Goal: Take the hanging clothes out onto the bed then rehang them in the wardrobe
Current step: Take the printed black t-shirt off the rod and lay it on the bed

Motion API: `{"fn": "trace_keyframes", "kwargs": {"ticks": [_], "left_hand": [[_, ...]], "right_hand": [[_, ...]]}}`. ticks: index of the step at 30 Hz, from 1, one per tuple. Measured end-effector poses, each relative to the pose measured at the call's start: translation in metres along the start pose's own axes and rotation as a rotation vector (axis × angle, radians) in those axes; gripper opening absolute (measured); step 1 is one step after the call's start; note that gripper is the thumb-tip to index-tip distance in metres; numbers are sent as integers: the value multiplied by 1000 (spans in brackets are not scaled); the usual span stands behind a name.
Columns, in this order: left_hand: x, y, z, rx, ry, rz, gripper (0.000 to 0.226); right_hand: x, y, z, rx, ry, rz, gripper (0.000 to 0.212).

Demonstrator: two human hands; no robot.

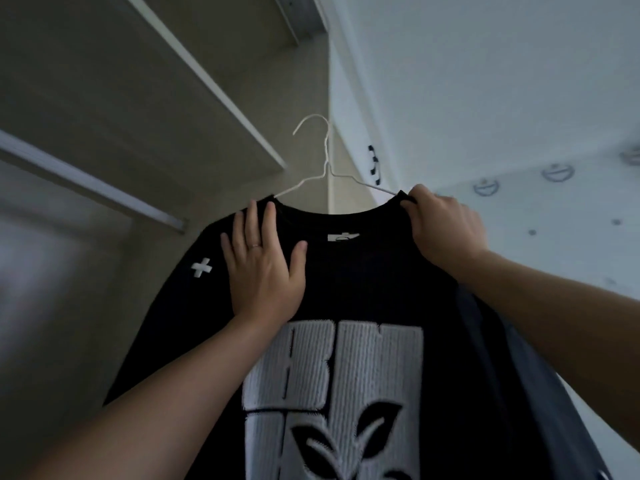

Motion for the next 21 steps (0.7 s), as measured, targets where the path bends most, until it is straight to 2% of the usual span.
{"fn": "trace_keyframes", "kwargs": {"ticks": [4, 15, 21], "left_hand": [[24, 91, 25, -29, -44, 110, 69], [80, 345, 144, -181, -210, 428, 56], [114, 447, 249, -298, -442, 550, 41]], "right_hand": [[-53, 92, 6, 6, -2, 153, 24], [-223, 316, 55, 14, -165, 448, 25], [-306, 416, 131, 118, -290, 602, 25]]}}
Point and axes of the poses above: each hand's wrist, its own z-axis away from the middle knuckle, its own x-axis out of the palm, y = z × x, the point moved 5 cm from there along -z, towards the middle knuckle, and after that the axes turned 15 degrees about y, right-handed, at the moved point
